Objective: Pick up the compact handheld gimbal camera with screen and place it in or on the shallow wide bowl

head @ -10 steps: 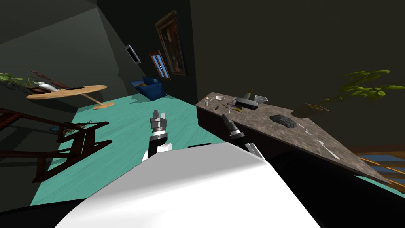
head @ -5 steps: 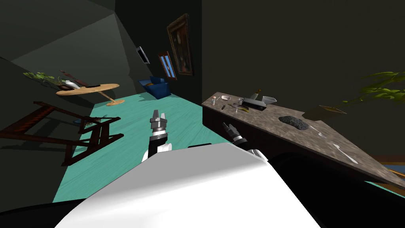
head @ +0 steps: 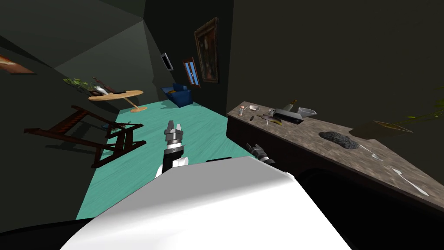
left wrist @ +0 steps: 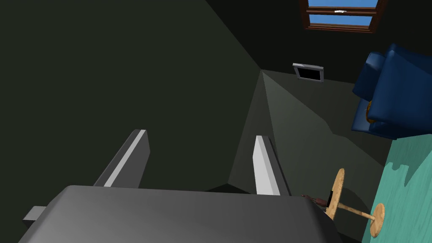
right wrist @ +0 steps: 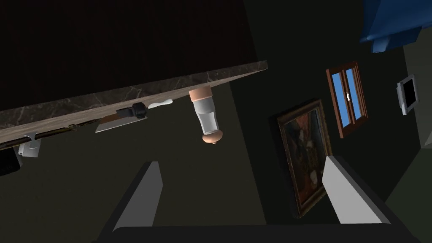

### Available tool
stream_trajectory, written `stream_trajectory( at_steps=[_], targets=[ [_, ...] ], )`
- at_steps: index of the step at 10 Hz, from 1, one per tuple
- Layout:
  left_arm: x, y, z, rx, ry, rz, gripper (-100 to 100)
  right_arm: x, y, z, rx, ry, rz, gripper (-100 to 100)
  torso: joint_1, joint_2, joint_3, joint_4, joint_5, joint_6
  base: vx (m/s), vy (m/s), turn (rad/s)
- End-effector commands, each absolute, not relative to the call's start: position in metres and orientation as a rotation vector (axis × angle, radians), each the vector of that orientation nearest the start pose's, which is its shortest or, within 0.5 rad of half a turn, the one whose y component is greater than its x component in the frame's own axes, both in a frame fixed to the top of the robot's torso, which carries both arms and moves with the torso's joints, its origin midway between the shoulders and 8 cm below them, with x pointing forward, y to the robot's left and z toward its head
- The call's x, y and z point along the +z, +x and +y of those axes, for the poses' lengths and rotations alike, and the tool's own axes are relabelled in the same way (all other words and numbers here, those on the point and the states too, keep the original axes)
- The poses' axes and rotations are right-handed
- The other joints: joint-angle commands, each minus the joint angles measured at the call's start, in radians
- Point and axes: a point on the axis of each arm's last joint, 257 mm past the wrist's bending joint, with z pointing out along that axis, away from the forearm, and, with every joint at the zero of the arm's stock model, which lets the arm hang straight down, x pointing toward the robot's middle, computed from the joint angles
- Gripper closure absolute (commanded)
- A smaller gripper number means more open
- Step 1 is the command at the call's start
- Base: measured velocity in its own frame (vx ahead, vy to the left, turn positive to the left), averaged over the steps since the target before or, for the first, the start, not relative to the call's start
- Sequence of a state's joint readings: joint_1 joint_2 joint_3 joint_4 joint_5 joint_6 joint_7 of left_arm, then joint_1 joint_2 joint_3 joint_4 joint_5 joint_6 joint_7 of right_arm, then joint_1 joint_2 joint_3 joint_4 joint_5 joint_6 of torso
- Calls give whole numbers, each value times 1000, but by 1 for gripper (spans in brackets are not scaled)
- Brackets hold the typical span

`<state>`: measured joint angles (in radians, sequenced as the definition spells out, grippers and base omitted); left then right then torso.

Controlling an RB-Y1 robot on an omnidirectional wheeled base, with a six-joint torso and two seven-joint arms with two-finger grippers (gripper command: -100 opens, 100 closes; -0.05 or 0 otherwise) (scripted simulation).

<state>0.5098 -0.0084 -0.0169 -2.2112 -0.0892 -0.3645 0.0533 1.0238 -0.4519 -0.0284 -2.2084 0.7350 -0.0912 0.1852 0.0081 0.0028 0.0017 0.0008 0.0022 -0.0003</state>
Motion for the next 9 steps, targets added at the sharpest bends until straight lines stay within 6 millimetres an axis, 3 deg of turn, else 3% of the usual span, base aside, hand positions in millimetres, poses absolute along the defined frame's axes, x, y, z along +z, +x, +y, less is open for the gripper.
stream_trajectory(
  at_steps=[1,3,4,5,6,8,9],
  targets=[
    [-39,377,274,-1251,-808,786,0,-285,244,-356,87,186,1949,-100,0,0,0,0,0,0,-7,124,59],
    [-39,377,274,-1250,-808,786,0,-329,195,-386,-80,78,2119,-100,0,-1,-1,0,0,0,13,170,227],
    [-39,377,274,-1251,-808,786,0,-330,192,-390,-106,55,2131,-100,2,-2,-1,0,1,0,23,148,120],
    [-39,377,274,-1250,-808,786,0,-349,163,-405,-189,-8,2215,-100,0,-2,-1,0,0,0,4,156,200],
    [-39,377,274,-1251,-808,786,0,-349,163,-407,-198,-22,2217,-100,0,-1,-1,0,0,0,12,105,96],
    [-39,377,274,-1250,-808,786,0,-377,104,-435,-348,-166,2366,-100,-4,-2,-1,0,-1,0,47,104,299],
    [-39,377,274,-1250,-808,786,0,-378,102,-442,-369,-202,2375,-100,-3,-3,-2,-1,-1,0,45,93,120]
  ],
)
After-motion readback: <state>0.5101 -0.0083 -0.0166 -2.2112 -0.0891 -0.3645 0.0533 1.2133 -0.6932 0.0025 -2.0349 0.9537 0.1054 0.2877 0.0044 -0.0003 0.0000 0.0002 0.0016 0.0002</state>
